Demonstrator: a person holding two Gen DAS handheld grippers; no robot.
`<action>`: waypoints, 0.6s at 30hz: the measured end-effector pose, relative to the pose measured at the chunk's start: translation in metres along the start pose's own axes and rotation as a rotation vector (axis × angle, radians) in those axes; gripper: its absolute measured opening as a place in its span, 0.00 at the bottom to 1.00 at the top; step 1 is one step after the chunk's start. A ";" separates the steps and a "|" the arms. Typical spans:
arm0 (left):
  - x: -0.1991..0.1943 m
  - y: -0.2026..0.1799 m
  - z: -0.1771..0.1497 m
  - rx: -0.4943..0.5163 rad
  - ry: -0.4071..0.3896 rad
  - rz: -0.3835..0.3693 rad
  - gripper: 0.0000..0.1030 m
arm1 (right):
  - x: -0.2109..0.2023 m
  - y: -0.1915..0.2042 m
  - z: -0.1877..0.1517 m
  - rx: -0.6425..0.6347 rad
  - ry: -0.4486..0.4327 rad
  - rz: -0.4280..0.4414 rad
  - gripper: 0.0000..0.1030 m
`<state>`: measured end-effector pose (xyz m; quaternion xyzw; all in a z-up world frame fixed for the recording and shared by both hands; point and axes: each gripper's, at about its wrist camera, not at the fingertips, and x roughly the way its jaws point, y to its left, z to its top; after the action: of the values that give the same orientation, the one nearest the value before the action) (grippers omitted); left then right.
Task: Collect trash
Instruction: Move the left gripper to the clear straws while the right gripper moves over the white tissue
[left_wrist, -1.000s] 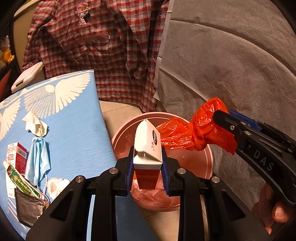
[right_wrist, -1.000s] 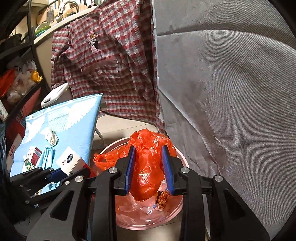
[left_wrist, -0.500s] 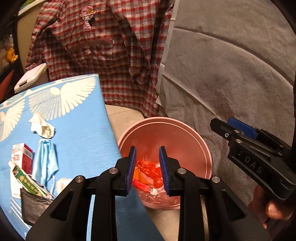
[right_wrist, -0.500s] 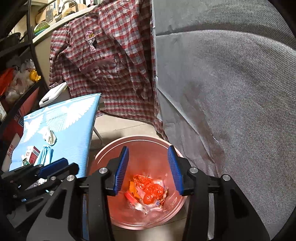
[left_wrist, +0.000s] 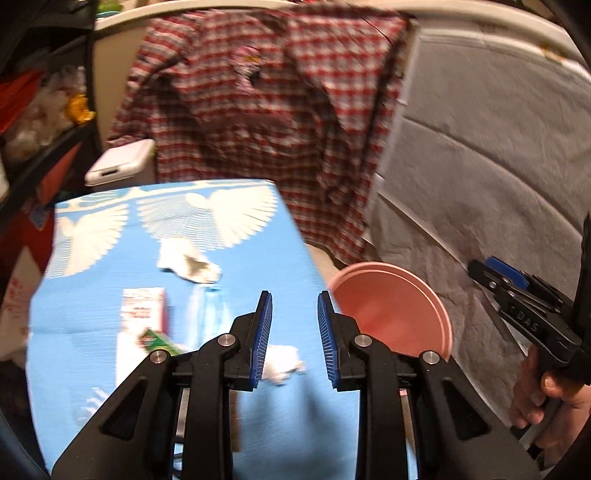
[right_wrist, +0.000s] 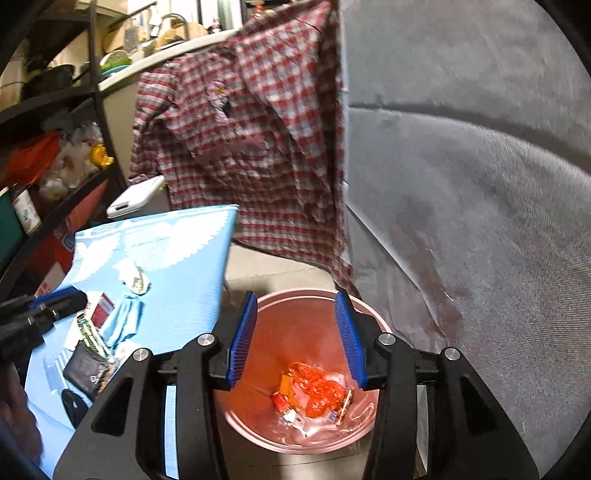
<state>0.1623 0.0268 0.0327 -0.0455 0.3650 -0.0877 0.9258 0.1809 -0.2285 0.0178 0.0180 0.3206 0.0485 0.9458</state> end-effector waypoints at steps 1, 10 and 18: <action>-0.004 0.006 0.000 -0.006 -0.005 0.006 0.25 | -0.002 0.002 0.000 -0.002 -0.003 0.008 0.43; -0.042 0.080 -0.010 -0.073 -0.019 0.083 0.25 | -0.018 0.045 0.000 -0.034 -0.025 0.126 0.21; -0.062 0.138 -0.041 -0.119 0.028 0.143 0.25 | -0.021 0.104 -0.012 -0.116 -0.009 0.258 0.18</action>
<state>0.1079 0.1730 0.0238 -0.0732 0.3849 -0.0003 0.9201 0.1485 -0.1277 0.0279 0.0049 0.3081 0.1882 0.9325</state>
